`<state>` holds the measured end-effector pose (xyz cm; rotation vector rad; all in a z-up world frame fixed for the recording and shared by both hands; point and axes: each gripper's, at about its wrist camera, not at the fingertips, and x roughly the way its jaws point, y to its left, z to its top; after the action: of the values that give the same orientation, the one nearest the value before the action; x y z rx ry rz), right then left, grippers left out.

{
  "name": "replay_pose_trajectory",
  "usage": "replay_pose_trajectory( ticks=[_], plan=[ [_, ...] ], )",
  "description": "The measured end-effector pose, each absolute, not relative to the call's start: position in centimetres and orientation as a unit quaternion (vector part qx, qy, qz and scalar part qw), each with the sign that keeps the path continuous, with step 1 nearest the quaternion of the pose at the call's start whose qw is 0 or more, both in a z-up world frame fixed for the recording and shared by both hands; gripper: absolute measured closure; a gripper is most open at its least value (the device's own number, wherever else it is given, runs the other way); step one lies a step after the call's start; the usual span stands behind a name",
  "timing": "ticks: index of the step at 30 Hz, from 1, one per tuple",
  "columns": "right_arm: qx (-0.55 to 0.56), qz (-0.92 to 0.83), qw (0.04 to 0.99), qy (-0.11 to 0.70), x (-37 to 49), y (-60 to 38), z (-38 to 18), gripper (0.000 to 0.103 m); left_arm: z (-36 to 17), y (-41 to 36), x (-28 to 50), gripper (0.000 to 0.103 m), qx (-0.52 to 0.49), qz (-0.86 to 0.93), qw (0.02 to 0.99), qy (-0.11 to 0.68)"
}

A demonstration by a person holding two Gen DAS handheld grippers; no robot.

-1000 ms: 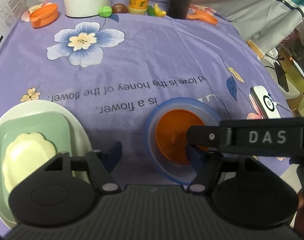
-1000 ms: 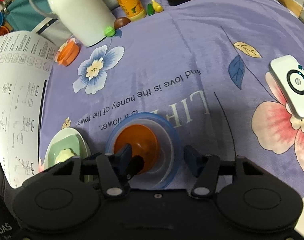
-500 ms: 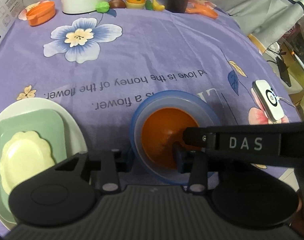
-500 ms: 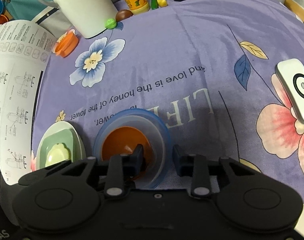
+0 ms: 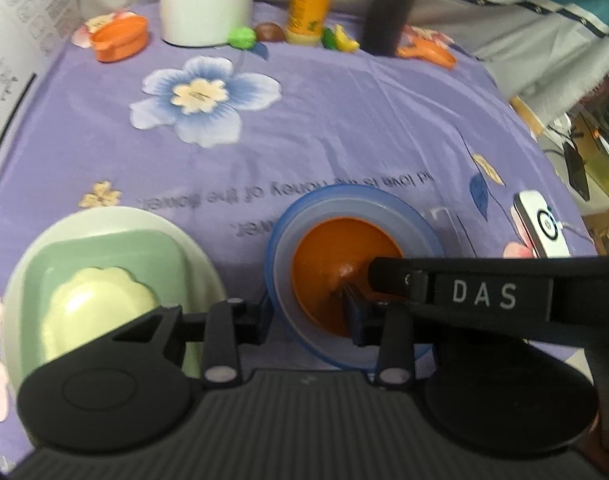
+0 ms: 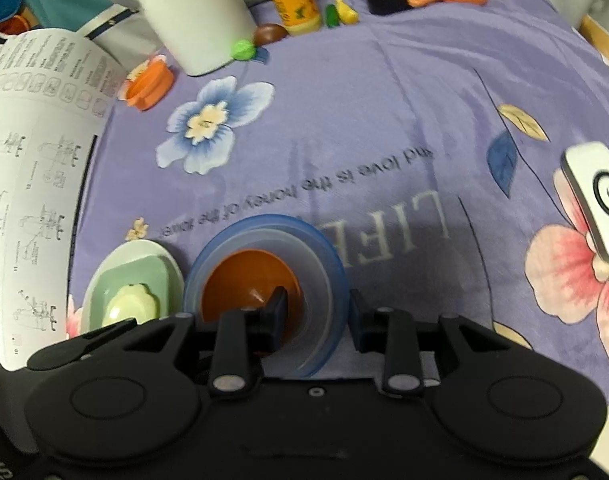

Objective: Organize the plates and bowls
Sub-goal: 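Carry the bowl stack with both grippers and lower it onto the plate stack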

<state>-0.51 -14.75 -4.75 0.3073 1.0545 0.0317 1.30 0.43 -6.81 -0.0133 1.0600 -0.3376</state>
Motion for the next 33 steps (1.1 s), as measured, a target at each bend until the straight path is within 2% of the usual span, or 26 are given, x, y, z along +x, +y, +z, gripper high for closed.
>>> replay_pose_trajectory(
  ticks=[19, 33],
  plan=[
    [0.111, 0.12, 0.85, 0.502, 1.8, -4.0, -1.0, 0.071, -2.9, 12.5, 1.3, 0.067, -0.036, -0.093, 0.873, 0.477],
    [0.088, 0.147, 0.823, 0.541, 3.1, 0.8, -2.5, 0.071, -5.6, 16.6, 1.6, 0.067, -0.058, -0.068, 0.855, 0.511]
  ],
)
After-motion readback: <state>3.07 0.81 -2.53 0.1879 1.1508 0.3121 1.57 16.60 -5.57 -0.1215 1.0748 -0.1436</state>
